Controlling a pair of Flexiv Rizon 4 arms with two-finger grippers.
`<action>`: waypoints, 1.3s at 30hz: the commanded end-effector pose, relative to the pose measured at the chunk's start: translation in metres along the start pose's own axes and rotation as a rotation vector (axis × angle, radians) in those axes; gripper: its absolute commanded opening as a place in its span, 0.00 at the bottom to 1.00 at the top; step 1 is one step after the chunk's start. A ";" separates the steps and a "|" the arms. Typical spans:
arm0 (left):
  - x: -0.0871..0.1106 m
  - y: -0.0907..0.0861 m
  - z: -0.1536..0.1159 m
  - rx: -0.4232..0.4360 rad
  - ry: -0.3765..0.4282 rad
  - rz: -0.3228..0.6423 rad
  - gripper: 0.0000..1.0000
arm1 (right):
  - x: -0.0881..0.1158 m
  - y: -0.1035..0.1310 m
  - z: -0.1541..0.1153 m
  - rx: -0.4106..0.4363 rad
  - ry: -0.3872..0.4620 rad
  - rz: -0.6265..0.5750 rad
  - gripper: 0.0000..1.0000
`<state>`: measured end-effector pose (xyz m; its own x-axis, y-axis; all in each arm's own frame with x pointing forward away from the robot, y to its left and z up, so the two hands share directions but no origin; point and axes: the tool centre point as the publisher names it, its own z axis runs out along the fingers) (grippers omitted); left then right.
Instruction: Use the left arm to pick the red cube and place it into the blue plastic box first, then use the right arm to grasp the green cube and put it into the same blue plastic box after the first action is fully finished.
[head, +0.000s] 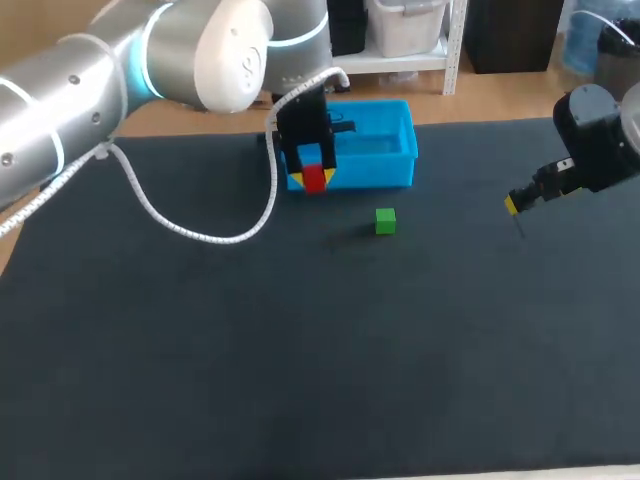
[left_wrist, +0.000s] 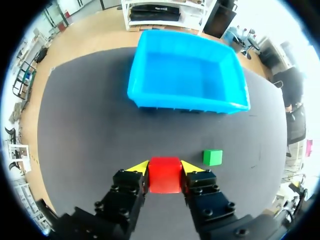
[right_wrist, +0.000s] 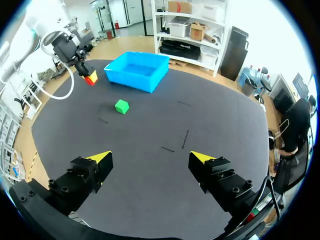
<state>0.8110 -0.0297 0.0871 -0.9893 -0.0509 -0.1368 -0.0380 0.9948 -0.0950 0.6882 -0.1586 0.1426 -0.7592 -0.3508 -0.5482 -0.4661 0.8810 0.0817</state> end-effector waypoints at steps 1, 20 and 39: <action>0.005 0.005 -0.003 0.021 -0.029 0.002 0.00 | 0.000 0.000 0.000 0.001 -0.001 0.000 1.00; -0.061 -0.023 -0.013 0.069 -0.170 -0.007 0.00 | 0.000 0.000 0.000 0.001 -0.001 0.000 1.00; -0.130 -0.039 0.008 0.068 -0.228 -0.037 0.00 | 0.000 0.000 0.000 0.001 -0.001 0.000 1.00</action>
<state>0.9151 -0.0554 0.1008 -0.9177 -0.1192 -0.3789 -0.0529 0.9821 -0.1807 0.6882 -0.1586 0.1426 -0.7592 -0.3508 -0.5482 -0.4661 0.8810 0.0817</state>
